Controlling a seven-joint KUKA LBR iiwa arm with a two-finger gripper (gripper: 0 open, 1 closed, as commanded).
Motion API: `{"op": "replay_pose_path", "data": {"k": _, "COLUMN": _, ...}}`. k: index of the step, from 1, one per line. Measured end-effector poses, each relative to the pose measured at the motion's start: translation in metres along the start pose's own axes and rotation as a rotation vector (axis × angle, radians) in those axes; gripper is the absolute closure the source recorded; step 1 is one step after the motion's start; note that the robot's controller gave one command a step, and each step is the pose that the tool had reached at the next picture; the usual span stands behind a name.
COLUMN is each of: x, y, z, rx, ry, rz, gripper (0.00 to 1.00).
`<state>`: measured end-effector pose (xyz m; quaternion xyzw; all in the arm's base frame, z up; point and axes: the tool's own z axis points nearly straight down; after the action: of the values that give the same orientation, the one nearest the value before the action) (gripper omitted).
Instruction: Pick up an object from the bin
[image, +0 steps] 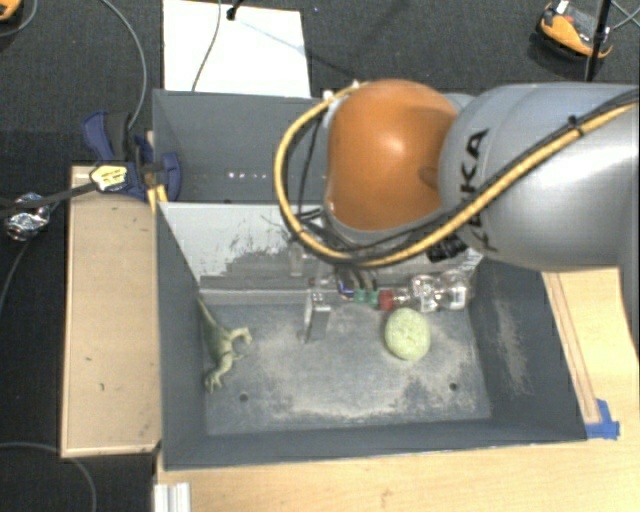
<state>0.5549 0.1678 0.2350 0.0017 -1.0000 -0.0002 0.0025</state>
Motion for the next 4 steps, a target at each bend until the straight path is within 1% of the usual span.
{"op": "replay_pose_path", "data": {"k": 1, "x": -0.002, "y": -0.001, "z": -0.005, "rx": -0.002, "ry": -0.008, "rz": 0.004, "gripper": 0.00}}
{"op": "replay_pose_path", "data": {"k": 3, "x": -0.002, "y": -0.001, "z": -0.005, "rx": -0.001, "ry": -0.008, "rz": 0.007, "gripper": 0.00}}
{"op": "replay_pose_path", "data": {"k": 4, "x": -0.004, "y": -0.024, "z": -0.002, "rx": -0.003, "ry": -0.009, "rz": -0.081, "gripper": 0.00}}
